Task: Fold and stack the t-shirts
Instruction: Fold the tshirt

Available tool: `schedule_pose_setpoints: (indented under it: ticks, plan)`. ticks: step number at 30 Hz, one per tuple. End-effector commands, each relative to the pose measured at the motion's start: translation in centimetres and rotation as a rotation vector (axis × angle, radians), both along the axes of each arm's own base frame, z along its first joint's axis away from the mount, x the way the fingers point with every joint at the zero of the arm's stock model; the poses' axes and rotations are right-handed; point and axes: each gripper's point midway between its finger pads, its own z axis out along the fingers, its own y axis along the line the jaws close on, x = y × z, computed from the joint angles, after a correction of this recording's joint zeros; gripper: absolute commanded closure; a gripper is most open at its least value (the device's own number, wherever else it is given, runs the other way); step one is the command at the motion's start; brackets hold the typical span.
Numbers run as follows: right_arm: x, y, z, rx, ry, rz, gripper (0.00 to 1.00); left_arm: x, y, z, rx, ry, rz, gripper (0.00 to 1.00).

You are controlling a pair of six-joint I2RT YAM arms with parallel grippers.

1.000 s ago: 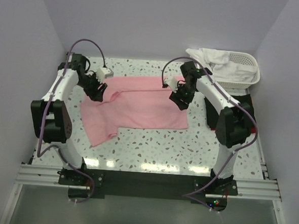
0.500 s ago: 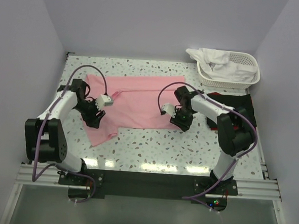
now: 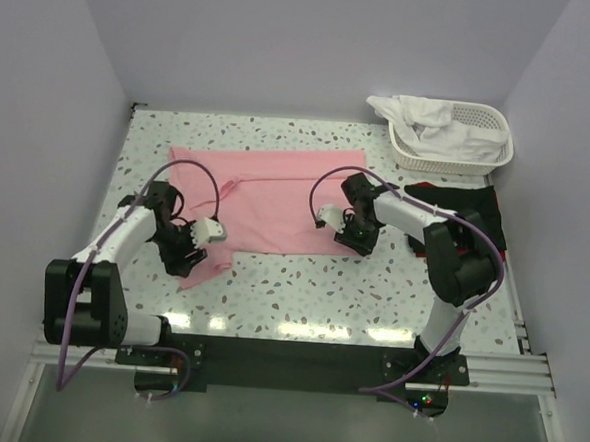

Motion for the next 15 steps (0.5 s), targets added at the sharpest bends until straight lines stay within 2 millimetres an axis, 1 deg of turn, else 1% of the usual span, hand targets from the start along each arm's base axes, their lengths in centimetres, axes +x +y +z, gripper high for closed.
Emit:
schedule_pose_setpoints:
  ticks: [1,5,9,10,12,14,15]
  plan:
    - [-0.1,-0.6,-1.5,-0.029,-0.001,0.008,0.7,-0.4,0.5,-1.3,0.088,-0.06,-0.111,0.41]
    - [0.3,-0.4,-1.5,-0.032,-0.002,-0.006,0.71,-1.1,-0.2,-3.0,0.131,-0.057,-0.165,0.4]
    - [0.4,-0.5,-1.6,-0.042,0.001,-0.009,0.76,-1.9,0.2,-5.0,0.177,-0.029,-0.181,0.39]
    - [0.4,-0.5,-1.6,-0.044,0.001,-0.009,0.78,-1.6,0.3,-5.2,0.187,-0.039,-0.177,0.39]
    - [0.5,-0.6,-1.7,-0.049,0.0,-0.008,0.82,-1.6,0.8,-5.8,0.211,-0.021,-0.173,0.41]
    - [0.5,-0.7,-1.5,-0.052,0.002,-0.008,0.9,-1.6,0.9,-5.6,0.218,-0.007,-0.174,0.54]
    - [0.6,-0.6,-1.4,-0.052,0.002,-0.007,0.93,-1.2,0.8,-5.2,0.214,-0.015,-0.176,0.6]
